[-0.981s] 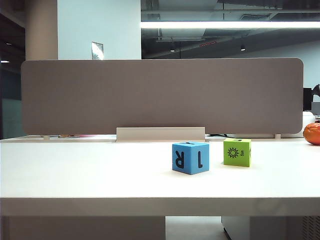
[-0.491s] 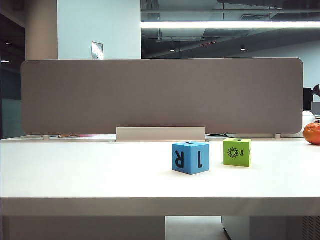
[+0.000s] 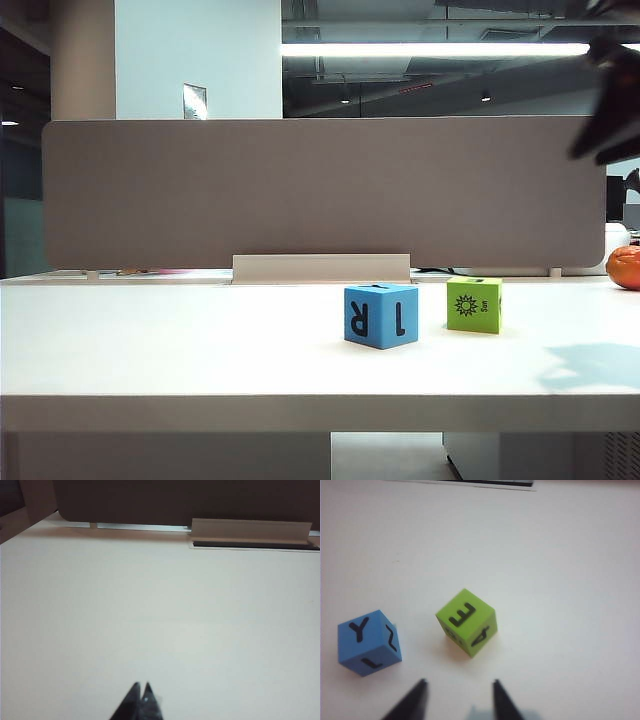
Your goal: Stack one letter block on top of another letter block.
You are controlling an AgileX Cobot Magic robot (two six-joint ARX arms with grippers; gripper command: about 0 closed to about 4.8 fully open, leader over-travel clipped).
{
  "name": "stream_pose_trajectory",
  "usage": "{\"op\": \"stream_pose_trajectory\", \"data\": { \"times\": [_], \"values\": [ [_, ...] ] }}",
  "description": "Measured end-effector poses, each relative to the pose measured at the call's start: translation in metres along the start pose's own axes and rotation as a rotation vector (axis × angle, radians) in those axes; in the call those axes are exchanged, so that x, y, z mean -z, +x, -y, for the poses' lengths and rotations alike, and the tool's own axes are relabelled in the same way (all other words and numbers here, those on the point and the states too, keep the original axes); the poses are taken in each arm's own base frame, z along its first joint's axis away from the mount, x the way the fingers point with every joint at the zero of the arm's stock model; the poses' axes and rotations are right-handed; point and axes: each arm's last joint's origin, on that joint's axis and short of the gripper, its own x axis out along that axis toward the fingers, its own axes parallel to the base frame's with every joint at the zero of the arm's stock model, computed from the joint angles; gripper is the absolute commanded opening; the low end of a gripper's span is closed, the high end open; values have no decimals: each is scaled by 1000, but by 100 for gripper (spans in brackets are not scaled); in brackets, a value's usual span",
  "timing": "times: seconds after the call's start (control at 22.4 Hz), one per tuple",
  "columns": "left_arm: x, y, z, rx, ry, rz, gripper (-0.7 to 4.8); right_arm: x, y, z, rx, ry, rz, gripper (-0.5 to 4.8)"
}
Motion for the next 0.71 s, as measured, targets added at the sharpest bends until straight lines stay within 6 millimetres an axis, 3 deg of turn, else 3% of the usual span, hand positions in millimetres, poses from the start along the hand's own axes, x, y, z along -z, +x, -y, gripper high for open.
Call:
{"op": "stream_pose_trajectory", "data": {
  "times": [0.09, 0.31, 0.54, 0.71],
  "values": [
    [0, 0, 0, 0, 0, 0, -6, -5, 14, -2, -21, -32, -26, 277],
    [0, 0, 0, 0, 0, 0, -6, -16, 45, -7, -65, -142, -83, 325],
    [0, 0, 0, 0, 0, 0, -5, -25, 74, -7, -99, -267, -118, 435],
    [0, 0, 0, 0, 0, 0, -5, -26, 99, -3, -112, -299, -156, 447]
  ]
}}
